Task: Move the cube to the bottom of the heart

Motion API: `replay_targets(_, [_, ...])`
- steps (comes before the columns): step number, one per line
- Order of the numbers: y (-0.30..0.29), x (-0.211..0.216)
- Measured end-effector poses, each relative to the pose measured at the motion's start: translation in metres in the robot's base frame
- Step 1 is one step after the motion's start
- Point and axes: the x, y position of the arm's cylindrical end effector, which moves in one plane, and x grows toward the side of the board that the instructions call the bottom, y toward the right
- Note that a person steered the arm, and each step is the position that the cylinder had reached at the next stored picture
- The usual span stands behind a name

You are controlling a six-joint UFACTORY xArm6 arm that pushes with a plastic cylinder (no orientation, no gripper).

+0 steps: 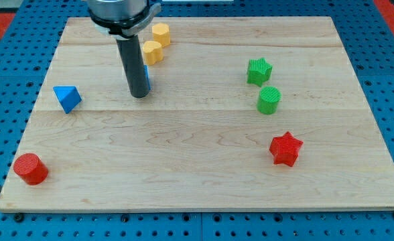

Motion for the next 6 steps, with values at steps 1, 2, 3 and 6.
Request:
replay_targets(1, [0.006,0.000])
replay_targets(2, [-0.043,0.017])
replay_targets(3, [-0.064,-0.018])
replay_targets(6, [-0.054,-0.028])
